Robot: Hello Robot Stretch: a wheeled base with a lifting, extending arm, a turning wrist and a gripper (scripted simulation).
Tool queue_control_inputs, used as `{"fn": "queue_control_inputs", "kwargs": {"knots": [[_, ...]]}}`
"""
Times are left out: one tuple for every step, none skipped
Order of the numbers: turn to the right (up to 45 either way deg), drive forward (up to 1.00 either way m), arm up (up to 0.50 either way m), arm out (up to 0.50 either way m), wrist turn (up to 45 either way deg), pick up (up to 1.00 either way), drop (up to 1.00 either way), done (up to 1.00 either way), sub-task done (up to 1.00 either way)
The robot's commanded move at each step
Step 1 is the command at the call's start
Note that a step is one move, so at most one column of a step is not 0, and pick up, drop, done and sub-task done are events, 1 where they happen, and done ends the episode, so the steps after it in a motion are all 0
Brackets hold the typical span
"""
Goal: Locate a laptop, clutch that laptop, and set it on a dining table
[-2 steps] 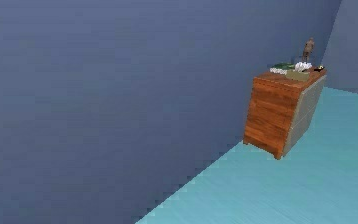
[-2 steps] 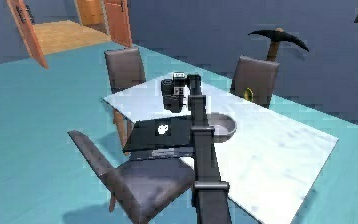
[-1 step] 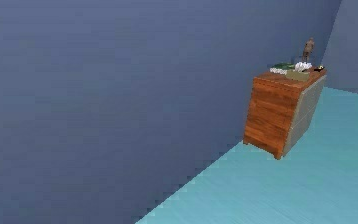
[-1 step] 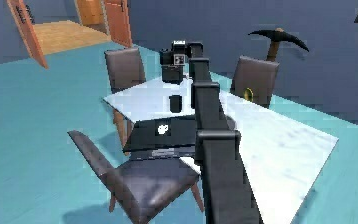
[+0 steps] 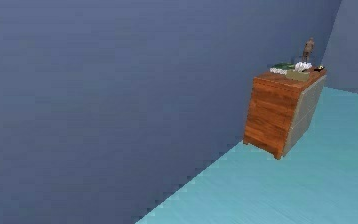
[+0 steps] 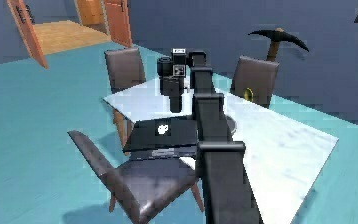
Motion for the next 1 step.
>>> {"fn": "queue_control_inputs", "kwargs": {"knots": [[0.0,0.0,0.0,0.0,0.0,0.0,0.0,1.0,0.0]]}}
